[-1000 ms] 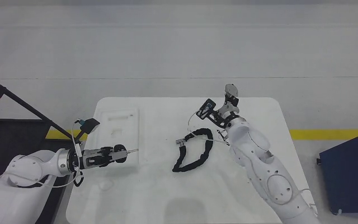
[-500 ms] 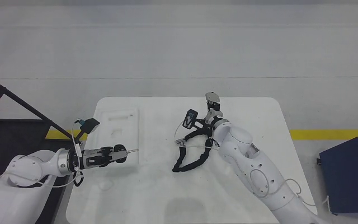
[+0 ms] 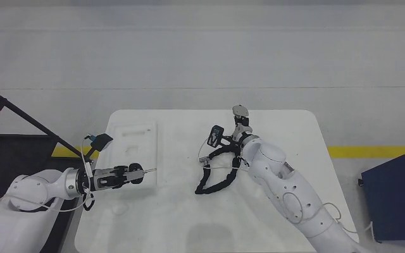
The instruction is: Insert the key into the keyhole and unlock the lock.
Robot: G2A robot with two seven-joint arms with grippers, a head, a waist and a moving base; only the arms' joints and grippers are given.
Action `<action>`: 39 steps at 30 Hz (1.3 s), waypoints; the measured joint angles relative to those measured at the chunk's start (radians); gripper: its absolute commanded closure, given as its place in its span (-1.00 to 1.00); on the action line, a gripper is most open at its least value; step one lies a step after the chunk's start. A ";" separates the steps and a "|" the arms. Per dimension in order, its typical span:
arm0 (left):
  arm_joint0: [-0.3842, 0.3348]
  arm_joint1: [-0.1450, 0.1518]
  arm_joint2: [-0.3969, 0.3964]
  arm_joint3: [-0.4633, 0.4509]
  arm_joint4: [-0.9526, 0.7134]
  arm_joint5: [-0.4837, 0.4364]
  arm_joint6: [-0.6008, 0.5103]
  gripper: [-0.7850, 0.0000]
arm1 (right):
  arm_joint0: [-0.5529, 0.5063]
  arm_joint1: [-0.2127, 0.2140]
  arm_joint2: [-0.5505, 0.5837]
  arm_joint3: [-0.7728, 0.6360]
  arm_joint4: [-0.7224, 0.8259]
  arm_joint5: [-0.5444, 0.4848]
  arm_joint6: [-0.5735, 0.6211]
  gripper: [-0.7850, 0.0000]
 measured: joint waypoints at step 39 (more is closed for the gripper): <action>0.000 0.000 0.000 0.000 0.000 0.000 0.000 1.00 | 0.790 -0.088 -0.744 0.670 1.394 -0.601 0.324 -1.00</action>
